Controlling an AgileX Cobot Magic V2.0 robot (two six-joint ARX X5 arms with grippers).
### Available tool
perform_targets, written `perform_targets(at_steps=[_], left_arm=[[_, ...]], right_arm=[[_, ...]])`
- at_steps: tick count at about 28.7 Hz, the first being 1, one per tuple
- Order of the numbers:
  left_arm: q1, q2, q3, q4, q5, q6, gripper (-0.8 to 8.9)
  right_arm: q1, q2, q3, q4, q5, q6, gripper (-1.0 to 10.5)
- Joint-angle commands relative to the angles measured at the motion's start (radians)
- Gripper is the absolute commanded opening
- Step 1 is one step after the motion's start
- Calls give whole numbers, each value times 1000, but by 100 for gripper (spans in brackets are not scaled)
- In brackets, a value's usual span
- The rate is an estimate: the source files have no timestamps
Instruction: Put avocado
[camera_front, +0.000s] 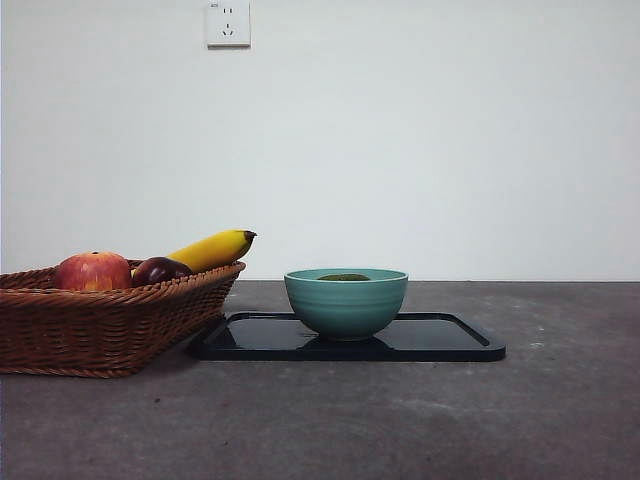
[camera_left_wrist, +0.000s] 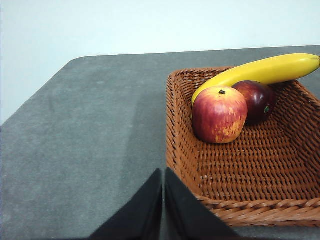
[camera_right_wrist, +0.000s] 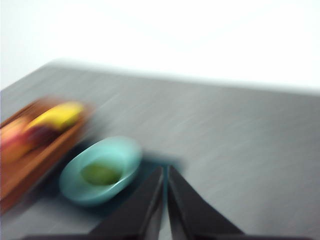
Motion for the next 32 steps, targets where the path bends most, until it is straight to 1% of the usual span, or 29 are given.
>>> perform_targets(at_steps=[1,2,4,9,12,16,23,29,32], left_arm=[[1,-2,-21,-6,2,-2,8],[1,-2,-21,-6,2,-2,8],[1,-2,-21,-6,2,-2,8],[1,-2,-21,-6,2,-2,8],[1,-2,-21,-6,2,-3,8],[1,-2,-21,-6,2,-2,8],[1,-2,-21,-6,2,-2,8],[1,-2,-21,-6,2,-3,8],[1,-2,-21,-6,2,-2,8]], right_arm=[[-88,-71,-124,144,0,-23,8],[-126,-116,-198,206,1,-23,8],[-165,-185,-301,279,4,-23,8],[-200,-306,-475,389,37,-22,8],[-206,-366,-553,408,73,-22,8],[-208,-430,-635,420,108,-16,8],[-208,-479,-702,410,108,-3,8],[-208,-479,-705,326,108,-3,8],[-208,-479,-705,252,109,-3,8]])
